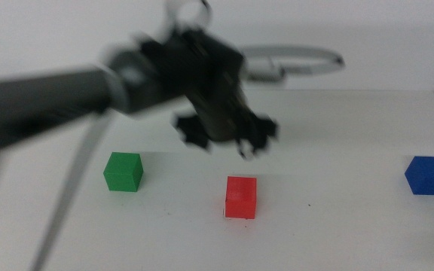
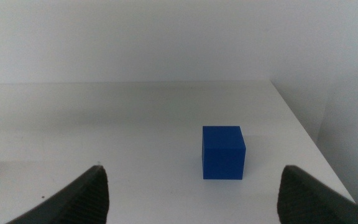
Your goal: Stack red cubes first, then green, then blue cubes in a specific spot.
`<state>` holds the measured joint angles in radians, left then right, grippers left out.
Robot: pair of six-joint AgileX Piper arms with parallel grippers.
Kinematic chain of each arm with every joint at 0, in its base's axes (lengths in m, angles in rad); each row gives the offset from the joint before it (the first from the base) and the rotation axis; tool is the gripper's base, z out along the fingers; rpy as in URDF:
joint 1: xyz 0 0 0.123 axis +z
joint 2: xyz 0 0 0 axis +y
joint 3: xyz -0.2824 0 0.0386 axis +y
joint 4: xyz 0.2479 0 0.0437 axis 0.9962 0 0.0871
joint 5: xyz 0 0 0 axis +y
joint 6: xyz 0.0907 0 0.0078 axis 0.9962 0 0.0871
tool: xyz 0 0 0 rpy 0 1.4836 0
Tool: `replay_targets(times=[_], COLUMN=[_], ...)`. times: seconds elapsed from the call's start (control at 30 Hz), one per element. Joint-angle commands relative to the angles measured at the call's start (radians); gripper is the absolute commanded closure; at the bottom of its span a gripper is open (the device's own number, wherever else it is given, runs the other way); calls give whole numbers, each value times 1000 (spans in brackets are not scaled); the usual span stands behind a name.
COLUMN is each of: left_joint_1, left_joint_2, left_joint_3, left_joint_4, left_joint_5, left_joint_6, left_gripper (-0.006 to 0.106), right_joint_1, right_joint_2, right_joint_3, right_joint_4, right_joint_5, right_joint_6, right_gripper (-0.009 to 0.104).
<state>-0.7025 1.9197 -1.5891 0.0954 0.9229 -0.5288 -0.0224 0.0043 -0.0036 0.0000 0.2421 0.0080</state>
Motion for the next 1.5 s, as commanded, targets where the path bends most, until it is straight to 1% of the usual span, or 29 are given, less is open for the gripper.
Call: replay_targets(times=[0.0, 0.07, 0.17, 0.27, 0.33, 0.43, 0.5, 0.8, 0.87, 0.93, 1.0, 1.07, 1.13, 1.17, 1.2, 1.23, 1.37, 1.4, 1.47], left_joint_1=[51, 113, 227, 324, 384, 444, 464, 470, 470, 470, 470, 473, 471, 460, 442, 412, 230, 174, 82], left_joint_2=[-98, -133, -152, -148, -142, -121, -101, 57, 83, 98, 102, 97, 77, 63, 41, 17, -23, -21, -14], left_joint_3=[-9, -7, 8, 44, 83, 135, 152, 161, 161, 161, 161, 161, 161, 161, 156, 144, 8, -36, -91], left_joint_4=[84, 109, 111, 62, -5, -81, -112, -119, -121, -121, -128, -158, -201, -218, -221, -200, -40, -16, 4], left_joint_5=[116, 185, 223, 216, 166, 90, 66, -7, -14, -9, 3, 5, 1, 7, 21, 42, 220, 263, 293], left_joint_6=[6, 46, 143, 236, 297, 353, 365, 386, 386, 386, 379, 374, 363, 350, 314, 272, 57, 12, -54], left_gripper=[7, 7, 7, 7, 7, 7, 7, 7, 9, 16, 30, 50, 75, 84, 95, 102, 102, 102, 102], right_joint_1=[-7, -7, -7, -7, -7, -7, -7, -7, -7, -7, -7, -7, -7, -7, -7, -7, -7, -7, -7], right_joint_2=[-4, -4, -4, -4, -4, -4, -4, -4, -4, -4, -4, -4, -4, -4, -4, -4, -4, -4, -4], right_joint_3=[4, 4, 4, 4, 4, 4, 4, 4, 4, 4, 4, 4, 4, 4, 4, 4, 4, 4, 4], right_joint_4=[-12, -12, -12, -12, -12, -12, -12, -12, -12, -12, -12, -12, -12, -12, -12, -12, -12, -12, -12], right_joint_5=[-10, -10, -10, -10, -10, -10, -10, -10, -10, -10, -10, -10, -10, -10, -10, -10, -10, -10, -10], right_joint_6=[-8, -8, -8, -8, -8, -8, -8, -8, -8, -8, -8, -8, -8, -8, -8, -8, -8, -8, -8], right_gripper=[12, 12, 12, 12, 12, 12, 12, 12, 12, 12, 12, 12, 12, 12, 12, 12, 12, 12, 12])
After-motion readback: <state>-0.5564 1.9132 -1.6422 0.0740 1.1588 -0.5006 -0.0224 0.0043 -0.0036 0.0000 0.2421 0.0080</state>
